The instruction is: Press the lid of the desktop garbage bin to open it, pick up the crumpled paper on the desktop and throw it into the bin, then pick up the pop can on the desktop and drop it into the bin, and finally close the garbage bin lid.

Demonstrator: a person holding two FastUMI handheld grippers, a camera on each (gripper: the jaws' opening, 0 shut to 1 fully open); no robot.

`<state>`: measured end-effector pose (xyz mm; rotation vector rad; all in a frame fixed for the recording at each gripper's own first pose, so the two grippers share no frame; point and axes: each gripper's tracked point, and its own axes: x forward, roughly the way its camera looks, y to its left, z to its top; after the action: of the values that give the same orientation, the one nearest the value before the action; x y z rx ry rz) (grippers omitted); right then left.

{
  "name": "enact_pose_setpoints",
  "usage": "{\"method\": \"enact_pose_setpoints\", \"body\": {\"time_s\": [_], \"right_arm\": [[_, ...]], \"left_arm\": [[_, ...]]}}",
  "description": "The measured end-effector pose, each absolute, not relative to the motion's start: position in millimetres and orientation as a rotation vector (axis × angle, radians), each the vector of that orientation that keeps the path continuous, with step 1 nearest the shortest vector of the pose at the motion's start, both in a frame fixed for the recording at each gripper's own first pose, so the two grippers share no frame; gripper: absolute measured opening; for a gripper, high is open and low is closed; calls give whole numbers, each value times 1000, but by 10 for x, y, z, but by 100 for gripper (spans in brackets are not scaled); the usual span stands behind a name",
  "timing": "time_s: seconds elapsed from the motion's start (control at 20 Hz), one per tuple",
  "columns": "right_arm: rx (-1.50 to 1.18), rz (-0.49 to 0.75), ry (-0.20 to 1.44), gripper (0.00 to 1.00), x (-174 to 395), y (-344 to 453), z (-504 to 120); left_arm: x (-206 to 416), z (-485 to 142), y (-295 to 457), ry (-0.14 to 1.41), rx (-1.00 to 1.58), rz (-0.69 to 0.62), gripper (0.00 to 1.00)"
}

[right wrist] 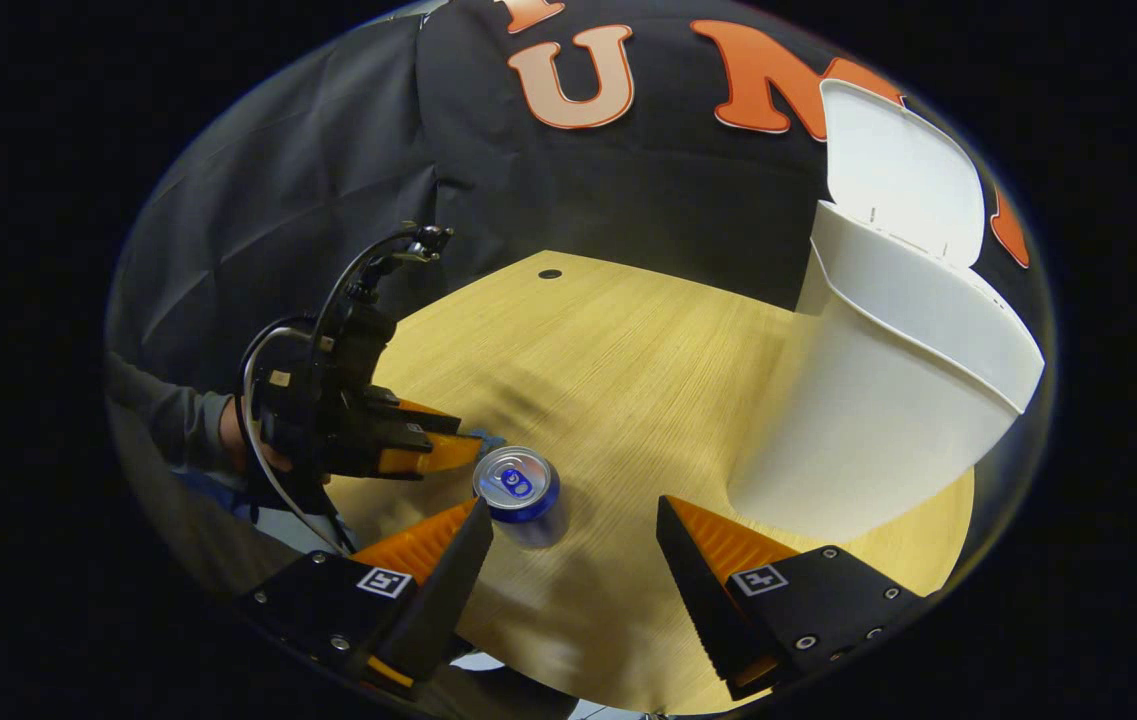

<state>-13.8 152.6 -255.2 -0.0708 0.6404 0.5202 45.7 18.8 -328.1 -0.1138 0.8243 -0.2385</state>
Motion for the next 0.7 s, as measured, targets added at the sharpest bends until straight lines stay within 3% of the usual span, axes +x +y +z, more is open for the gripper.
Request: {"method": "enact_pose_setpoints", "body": {"time_s": [0.25,0.4,0.45,0.5,0.7], "right_arm": [[-50,547,681,99,-230,1727,-2582],[-66,575,697,99,-245,1748,-2535],[-68,580,699,99,-235,1760,-2545],[-72,583,701,99,-214,1763,-2561],[-100,608,718,99,-146,1884,-2826]], "left_arm": [[563,-3489,86,893,-107,-259,61],[539,-3413,-44,889,-52,-330,28],[599,-3467,-29,878,-31,-315,27],[581,-3440,-8,880,-28,-319,19],[595,-3264,159,838,-39,-284,19]]}}
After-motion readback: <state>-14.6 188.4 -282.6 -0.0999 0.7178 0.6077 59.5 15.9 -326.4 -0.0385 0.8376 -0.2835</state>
